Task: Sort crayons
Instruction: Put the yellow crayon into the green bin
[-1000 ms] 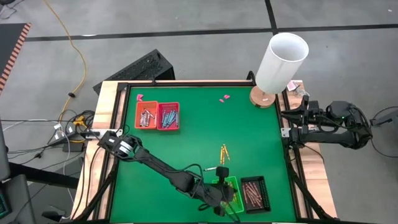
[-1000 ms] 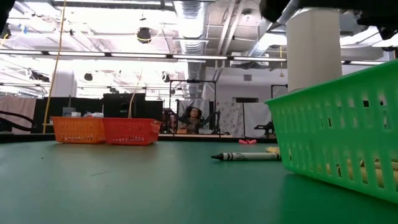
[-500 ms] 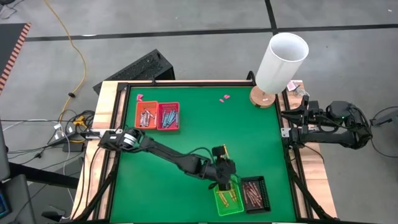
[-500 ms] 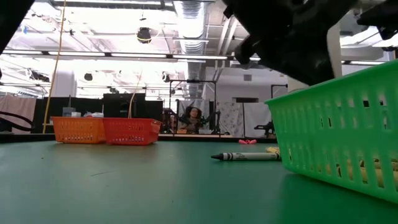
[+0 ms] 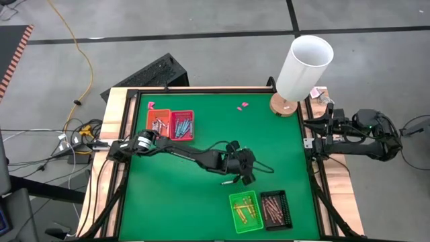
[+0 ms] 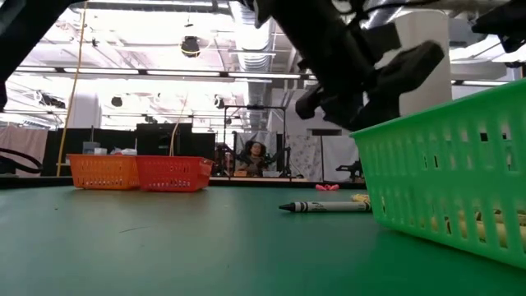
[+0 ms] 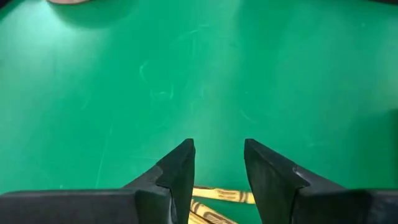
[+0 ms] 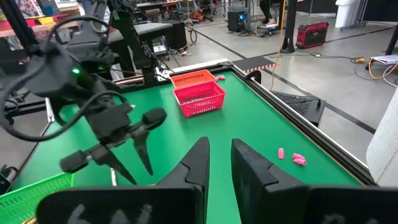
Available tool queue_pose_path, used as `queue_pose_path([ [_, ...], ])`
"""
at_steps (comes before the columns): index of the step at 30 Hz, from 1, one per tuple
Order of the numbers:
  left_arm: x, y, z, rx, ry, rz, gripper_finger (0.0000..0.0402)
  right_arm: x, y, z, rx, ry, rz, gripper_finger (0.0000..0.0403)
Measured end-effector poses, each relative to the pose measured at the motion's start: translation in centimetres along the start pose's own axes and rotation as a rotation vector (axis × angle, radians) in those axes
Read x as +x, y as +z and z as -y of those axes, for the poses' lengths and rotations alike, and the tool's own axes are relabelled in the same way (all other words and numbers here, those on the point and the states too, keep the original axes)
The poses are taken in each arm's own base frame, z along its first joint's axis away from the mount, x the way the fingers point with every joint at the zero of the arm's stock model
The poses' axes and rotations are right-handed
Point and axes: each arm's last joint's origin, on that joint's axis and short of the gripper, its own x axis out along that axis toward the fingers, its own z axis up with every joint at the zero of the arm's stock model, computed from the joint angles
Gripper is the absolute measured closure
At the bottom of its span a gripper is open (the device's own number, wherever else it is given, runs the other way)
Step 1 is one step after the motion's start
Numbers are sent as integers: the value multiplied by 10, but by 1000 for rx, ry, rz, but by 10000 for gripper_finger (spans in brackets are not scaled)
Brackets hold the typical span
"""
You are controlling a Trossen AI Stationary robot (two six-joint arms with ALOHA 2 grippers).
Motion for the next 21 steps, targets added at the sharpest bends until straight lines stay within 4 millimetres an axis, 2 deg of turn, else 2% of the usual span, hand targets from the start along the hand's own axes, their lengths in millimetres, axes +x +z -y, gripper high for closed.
queue_pose_path([
  [6, 7, -8, -8, 6, 9, -26, 272, 0, 0, 0, 0, 0, 0, 335],
  [12, 15, -35, -13, 45, 39, -89, 272, 0, 0, 0, 0, 0, 0, 335],
  [21, 18, -59, -12, 60, 35, -101, 272, 0, 0, 0, 0, 0, -1, 335],
])
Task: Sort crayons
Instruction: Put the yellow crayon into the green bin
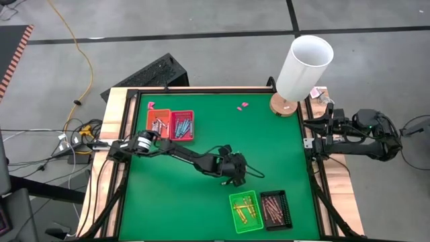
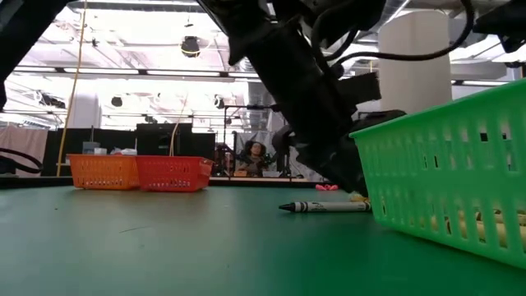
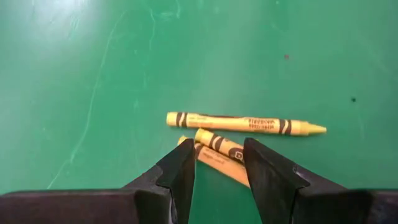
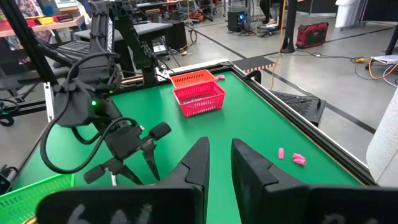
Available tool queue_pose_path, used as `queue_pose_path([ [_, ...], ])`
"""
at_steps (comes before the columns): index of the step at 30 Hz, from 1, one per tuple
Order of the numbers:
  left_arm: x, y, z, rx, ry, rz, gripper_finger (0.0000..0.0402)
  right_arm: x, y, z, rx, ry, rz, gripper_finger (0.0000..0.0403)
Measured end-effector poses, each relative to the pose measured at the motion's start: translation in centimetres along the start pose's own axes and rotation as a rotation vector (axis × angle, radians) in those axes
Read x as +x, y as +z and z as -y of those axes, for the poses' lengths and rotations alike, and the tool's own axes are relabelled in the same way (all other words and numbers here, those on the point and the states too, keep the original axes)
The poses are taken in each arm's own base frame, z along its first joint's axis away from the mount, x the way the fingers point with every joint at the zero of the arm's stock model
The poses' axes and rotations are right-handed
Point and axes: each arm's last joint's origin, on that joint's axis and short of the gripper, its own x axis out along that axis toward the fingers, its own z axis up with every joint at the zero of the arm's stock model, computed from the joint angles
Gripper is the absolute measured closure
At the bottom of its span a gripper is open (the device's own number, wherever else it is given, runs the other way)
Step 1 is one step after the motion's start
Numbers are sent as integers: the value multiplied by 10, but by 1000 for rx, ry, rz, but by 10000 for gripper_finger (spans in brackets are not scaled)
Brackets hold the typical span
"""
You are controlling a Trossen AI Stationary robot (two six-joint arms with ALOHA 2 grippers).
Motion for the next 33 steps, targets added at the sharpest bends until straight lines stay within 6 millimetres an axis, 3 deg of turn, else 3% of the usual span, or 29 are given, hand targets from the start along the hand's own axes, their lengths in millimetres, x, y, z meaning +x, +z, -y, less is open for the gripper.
queue_pose_path([
  [15, -19, -18, 0, -83, 124, -156, 285, 0, 0, 0, 0, 0, -1, 335],
  [25, -57, 6, 1, 265, 43, -134, 288, 0, 0, 0, 0, 0, -1, 335],
  [33, -58, 10, -15, -40, 116, -163, 288, 0, 0, 0, -1, 0, -1, 335],
])
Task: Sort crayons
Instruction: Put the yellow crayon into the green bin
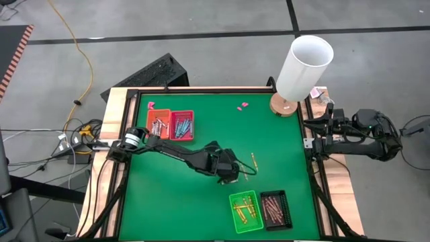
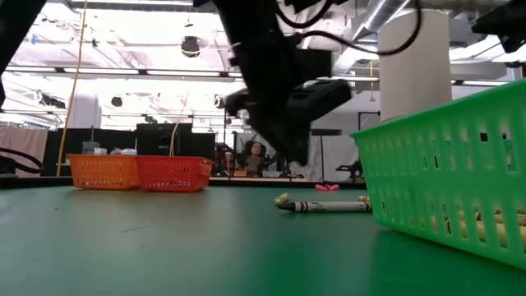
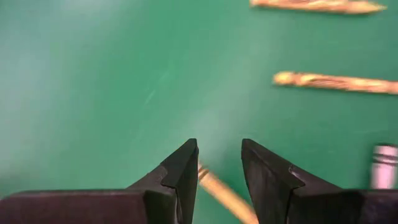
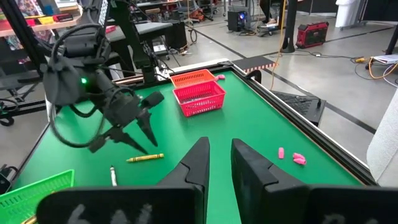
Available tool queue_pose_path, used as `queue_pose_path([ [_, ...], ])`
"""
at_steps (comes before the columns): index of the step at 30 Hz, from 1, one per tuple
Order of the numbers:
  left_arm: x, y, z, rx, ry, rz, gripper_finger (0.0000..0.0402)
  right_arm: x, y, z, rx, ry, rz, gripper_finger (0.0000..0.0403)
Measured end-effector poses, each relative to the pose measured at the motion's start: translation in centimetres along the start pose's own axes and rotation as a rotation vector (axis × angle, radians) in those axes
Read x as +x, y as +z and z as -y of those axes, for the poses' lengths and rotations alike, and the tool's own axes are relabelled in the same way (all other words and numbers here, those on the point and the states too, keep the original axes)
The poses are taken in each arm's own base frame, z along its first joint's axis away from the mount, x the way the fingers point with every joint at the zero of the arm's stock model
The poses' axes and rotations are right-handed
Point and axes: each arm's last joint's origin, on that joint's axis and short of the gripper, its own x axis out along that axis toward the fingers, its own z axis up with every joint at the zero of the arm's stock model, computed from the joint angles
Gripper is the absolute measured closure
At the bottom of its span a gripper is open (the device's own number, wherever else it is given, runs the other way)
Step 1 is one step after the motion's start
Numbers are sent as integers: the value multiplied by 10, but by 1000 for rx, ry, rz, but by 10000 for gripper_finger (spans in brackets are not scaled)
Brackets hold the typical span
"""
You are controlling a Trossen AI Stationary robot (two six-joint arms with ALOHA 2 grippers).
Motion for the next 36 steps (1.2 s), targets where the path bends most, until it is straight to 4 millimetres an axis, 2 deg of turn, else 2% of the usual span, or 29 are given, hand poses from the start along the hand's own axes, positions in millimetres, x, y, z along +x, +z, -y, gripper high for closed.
queue_pose_path([
  [6, -11, -20, 2, -141, 173, -26, 288, 0, 0, 0, 0, 0, 0, 335],
  [9, -15, -25, 12, -177, 165, 9, 288, 0, 0, 0, 0, 0, 0, 335],
  [15, -9, -38, 29, -226, 147, 56, 288, 0, 0, 0, 0, 0, -1, 335],
  [23, 16, -55, 36, -237, 165, 10, 288, 0, 0, 0, 0, 1, -1, 335],
  [29, 17, -56, 37, -261, 159, 5, 290, 0, 0, 0, 0, 1, -1, 335],
  [32, 18, -55, 37, -265, 143, -10, 313, 0, 0, 0, 0, 1, -1, 335],
  [36, 21, -57, 38, -230, 114, -46, 379, 0, 0, 0, 0, 1, -1, 335],
])
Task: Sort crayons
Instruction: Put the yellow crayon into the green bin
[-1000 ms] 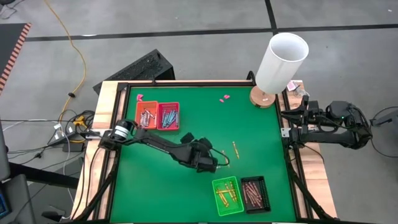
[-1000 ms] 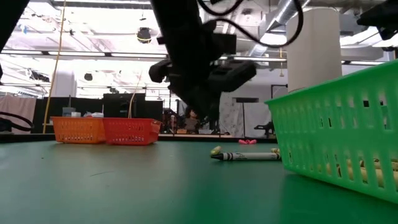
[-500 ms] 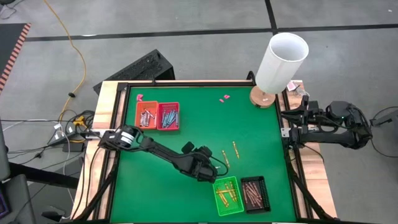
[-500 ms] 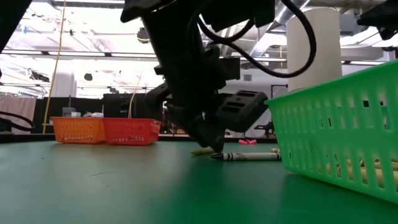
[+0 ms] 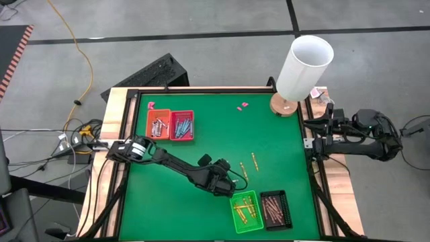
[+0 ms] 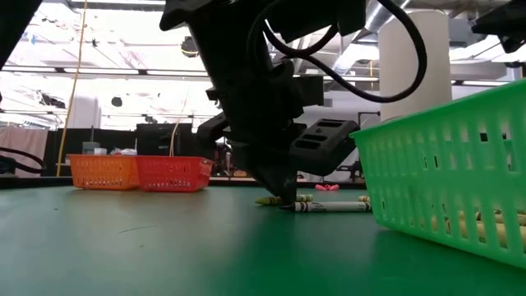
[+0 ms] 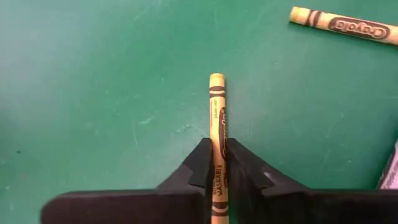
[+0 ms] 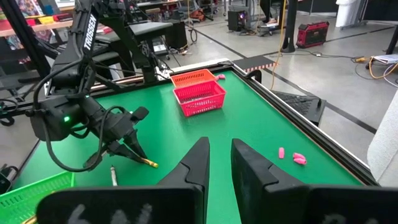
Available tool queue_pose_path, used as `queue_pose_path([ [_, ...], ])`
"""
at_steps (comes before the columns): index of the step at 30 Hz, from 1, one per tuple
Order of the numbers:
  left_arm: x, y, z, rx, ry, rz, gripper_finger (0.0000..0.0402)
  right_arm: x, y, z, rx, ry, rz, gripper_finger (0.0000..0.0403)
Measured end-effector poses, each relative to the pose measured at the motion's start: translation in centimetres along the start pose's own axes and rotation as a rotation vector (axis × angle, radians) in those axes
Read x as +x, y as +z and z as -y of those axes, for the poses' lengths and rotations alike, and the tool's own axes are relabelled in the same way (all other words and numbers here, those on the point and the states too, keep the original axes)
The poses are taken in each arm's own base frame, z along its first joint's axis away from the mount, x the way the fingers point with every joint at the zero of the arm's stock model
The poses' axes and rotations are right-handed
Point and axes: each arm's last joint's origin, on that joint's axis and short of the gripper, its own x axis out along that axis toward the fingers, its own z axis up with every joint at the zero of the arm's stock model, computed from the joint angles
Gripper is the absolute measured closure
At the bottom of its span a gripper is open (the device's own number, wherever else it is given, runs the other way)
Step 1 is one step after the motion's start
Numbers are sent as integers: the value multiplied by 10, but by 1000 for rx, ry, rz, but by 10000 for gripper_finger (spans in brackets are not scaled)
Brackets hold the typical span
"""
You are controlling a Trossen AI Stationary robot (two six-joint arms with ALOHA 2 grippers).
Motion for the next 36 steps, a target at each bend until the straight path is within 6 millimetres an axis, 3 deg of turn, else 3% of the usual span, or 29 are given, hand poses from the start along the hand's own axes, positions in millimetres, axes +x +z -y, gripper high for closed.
queue_pose_path([
  [6, 1, -1, 0, 19, 15, 9, 392, 0, 0, 0, 0, 0, 0, 335],
  [12, -8, 11, 5, 57, -15, 13, 399, 0, 0, 0, 0, 0, 0, 335],
  [25, -62, 51, 4, 113, -67, 169, 400, 0, 0, 0, 1, 0, 1, 335],
  [29, -69, 53, 4, 118, -67, 190, 400, 0, 0, 0, 1, 0, 1, 335],
  [36, -64, 45, 8, 326, -139, 101, 396, 0, 0, 0, 1, -1, 0, 335],
])
